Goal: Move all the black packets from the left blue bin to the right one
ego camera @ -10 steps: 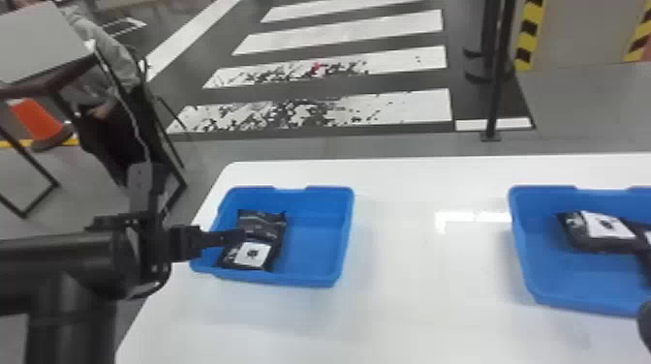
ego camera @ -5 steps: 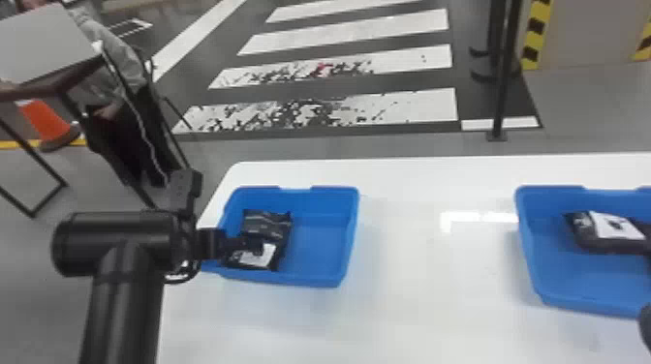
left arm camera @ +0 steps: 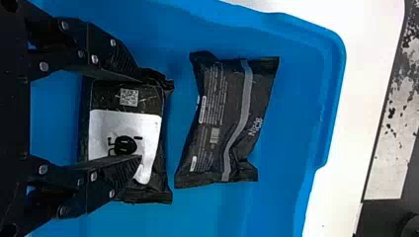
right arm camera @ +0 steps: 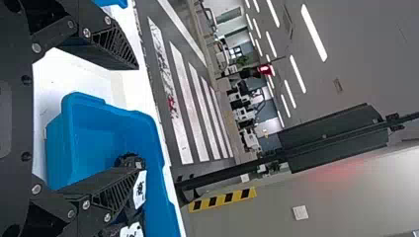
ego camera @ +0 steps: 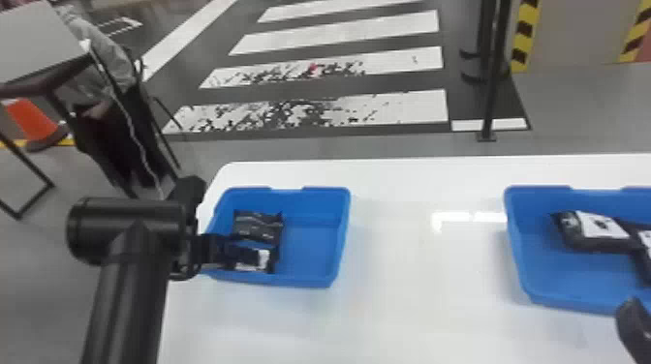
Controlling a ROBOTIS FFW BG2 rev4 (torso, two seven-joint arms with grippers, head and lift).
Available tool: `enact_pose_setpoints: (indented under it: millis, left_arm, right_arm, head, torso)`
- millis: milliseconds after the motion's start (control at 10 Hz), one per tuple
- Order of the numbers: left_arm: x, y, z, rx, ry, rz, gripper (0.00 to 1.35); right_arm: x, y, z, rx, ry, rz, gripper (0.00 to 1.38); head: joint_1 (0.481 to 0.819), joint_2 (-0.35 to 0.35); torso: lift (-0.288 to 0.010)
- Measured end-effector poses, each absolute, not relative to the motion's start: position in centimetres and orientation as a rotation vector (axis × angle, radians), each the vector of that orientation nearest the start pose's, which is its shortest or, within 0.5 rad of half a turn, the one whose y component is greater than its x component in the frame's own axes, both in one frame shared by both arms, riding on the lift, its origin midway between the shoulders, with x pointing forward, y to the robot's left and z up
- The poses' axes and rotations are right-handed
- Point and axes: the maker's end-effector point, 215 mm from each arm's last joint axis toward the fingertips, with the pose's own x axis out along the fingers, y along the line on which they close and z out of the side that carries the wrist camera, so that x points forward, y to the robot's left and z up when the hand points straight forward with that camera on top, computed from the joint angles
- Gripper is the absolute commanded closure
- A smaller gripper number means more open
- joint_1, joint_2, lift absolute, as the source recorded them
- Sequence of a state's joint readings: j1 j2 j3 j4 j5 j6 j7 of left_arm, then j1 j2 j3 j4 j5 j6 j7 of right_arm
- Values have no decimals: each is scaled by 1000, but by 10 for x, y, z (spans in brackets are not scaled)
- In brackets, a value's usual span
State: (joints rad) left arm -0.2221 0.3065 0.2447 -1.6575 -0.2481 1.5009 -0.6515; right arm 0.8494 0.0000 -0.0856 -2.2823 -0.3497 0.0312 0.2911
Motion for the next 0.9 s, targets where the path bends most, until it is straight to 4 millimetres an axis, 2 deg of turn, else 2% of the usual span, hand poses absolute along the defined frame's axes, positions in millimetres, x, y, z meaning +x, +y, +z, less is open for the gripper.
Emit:
enact_pose_setpoints:
  millis: [200,400,500,700,900]
  left_arm:
    - [463,436,-473,-168,1100,43,1202]
    - [481,435,-454,-147,1016,3,1202]
    - [486,430,-437,-142,955,-25,1202]
    - [484,406,-402,-148,838,-99,1202]
    - [490,353,-366,-164,705,-250,1202]
  right_arm:
    - [341,-206,-338,324,120,210,317]
    - [341,-206,-338,328,121,211,317]
    - [341,-205,-338,329,120,212,317]
    - [342,-203,-334,333,113,223,318]
    - [348,-191,-326,358,102,270,329]
  head:
    - [695,315]
    - [695,309]
    - [695,303]
    - [695,272]
    - [695,225]
  torso:
    - [-140]
    - [-140]
    - [-140]
    - [-140]
    - [-140]
